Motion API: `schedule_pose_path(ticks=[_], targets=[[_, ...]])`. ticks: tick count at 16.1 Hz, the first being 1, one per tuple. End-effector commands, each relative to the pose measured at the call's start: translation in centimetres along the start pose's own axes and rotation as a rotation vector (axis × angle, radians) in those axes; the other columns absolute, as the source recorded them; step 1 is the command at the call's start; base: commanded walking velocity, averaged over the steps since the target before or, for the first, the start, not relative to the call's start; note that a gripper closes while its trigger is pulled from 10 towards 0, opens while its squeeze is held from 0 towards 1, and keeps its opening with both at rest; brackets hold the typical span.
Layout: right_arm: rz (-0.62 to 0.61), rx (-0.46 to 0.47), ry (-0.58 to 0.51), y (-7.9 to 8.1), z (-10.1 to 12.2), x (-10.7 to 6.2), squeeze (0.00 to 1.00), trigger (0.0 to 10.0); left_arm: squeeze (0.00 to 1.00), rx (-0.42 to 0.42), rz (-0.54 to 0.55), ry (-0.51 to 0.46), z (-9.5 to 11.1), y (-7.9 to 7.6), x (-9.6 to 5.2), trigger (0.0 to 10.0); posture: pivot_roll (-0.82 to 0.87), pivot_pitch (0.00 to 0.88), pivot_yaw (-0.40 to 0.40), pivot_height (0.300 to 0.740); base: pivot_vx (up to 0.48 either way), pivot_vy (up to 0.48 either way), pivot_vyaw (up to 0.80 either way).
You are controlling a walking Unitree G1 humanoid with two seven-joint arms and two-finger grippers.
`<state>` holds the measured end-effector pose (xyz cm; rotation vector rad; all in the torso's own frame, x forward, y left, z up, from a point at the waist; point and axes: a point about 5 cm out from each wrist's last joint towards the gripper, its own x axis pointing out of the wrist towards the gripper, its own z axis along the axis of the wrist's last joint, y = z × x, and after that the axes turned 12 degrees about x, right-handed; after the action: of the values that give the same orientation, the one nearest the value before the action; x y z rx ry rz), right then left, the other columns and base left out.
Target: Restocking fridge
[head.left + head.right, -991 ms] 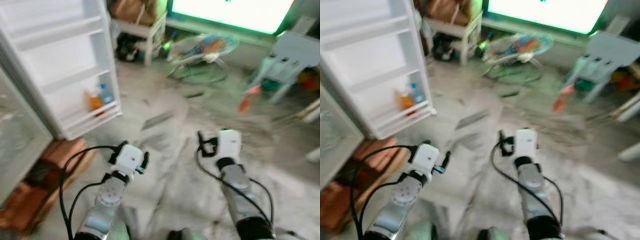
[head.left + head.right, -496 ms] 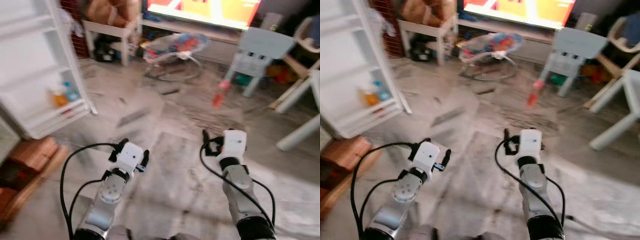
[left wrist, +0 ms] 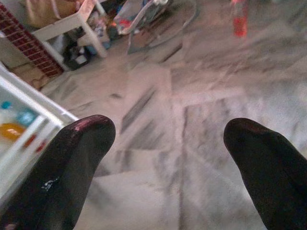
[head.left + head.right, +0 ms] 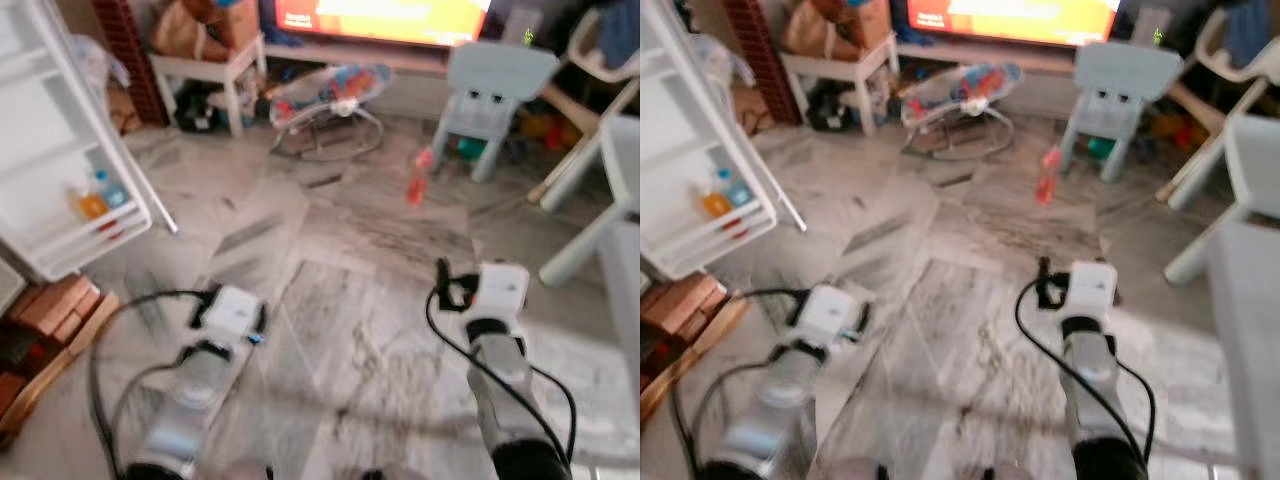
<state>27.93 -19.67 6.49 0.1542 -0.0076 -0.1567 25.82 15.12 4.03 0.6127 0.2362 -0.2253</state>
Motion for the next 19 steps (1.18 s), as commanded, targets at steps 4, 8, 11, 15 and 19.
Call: schedule_pose_path(ticks=[4,8,11,15,19], targets=[[0.009,-0.011,-0.019,0.5,0.3,-0.3,0.0,10.0,0.0,0.022,0.035,0.032,-0.1,0.7,0.8,10.0,0.08,0.04,0.052,0.74,0.0,0.0,0.0],[0.064,-0.03,0.005,0.9,0.1,-0.3,0.0,10.0,0.0,-0.012,0.096,0.057,-0.3,0.3,0.6,10.0,0.1,0.044,-0.007,0.74,0.0,0.0,0.0],[0.098,-0.039,0.013,1.4,0.3,0.1,0.0,10.0,0.0,0.021,0.288,0.032,-0.2,1.5,-0.2,10.0,0.11,0.054,-0.029,0.74,0.0,0.0,0.0],[0.114,-0.045,0.023,1.5,0.2,0.0,0.0,10.0,0.0,-0.043,0.563,0.006,-0.3,4.8,-1.5,10.0,0.12,0.062,-0.047,0.74,0.0,0.0,0.0],[0.134,-0.05,0.039,1.7,-0.1,0.0,0.0,10.0,0.0,-0.025,0.717,-0.043,1.2,6.6,-1.6,10.0,0.13,0.058,-0.069,0.74,0.0,0.0,0.0]])
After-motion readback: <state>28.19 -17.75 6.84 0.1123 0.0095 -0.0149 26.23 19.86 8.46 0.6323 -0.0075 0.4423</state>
